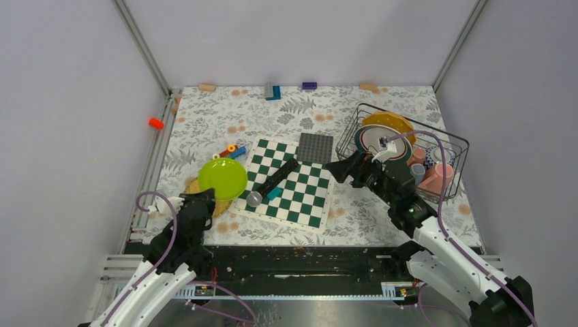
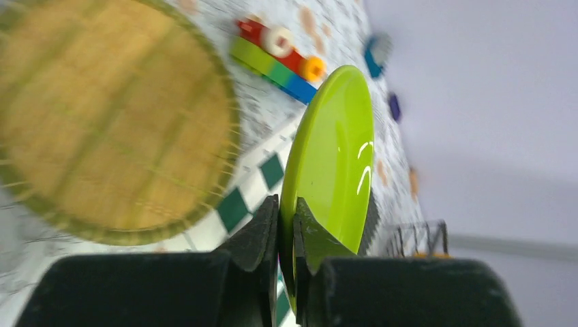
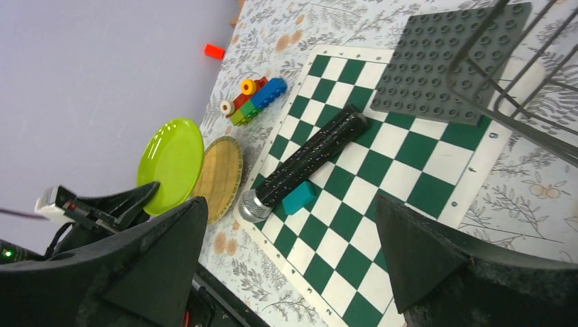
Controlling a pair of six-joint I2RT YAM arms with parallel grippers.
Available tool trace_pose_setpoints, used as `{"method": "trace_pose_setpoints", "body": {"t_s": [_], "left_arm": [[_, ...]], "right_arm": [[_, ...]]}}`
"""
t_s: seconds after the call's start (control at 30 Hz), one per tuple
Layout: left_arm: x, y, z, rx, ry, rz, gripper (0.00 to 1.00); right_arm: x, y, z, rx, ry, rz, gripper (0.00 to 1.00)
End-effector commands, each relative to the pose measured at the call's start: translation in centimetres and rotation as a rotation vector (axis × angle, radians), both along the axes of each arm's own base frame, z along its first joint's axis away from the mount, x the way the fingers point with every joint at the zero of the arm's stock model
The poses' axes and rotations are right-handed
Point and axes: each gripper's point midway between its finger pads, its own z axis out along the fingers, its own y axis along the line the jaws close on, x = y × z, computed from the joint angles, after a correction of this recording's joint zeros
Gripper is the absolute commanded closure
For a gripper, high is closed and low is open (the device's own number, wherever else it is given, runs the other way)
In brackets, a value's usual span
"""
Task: Unload the mixed dishes from the dish rack
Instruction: Place the plate at the center of the board.
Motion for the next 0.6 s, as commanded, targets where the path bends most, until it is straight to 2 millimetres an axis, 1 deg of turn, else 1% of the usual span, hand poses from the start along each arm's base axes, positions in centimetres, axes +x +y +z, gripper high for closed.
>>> {"method": "trace_pose_setpoints", "body": {"t_s": [0.0,0.13,0.23,0.47,0.57], "left_arm": [[-1.9,5.7,-1.0,-0.007,0.033,0.296,1.0],[-2.7,7.5,-1.7,0.03,0.072,0.395,1.0],[-2.7,8.2,-2.2,0.073,0.096,0.444,1.0],[-2.3,8.5,-3.5,0.147,0.164,0.501,1.0],[-2.1,8.4,-4.3,0.157,0.179,0.515,0.96]], "right_arm": [[0.7,-0.6,-0.1,-0.039,-0.01,-0.042,0.0],[0.8,-0.5,-0.5,-0.05,0.007,-0.039,0.0],[0.7,-0.4,-0.4,-0.054,0.007,-0.031,0.01],[0.8,-1.0,-0.6,-0.077,0.005,-0.054,0.0],[0.6,-0.8,-0.4,-0.071,0.006,-0.044,0.0]]}}
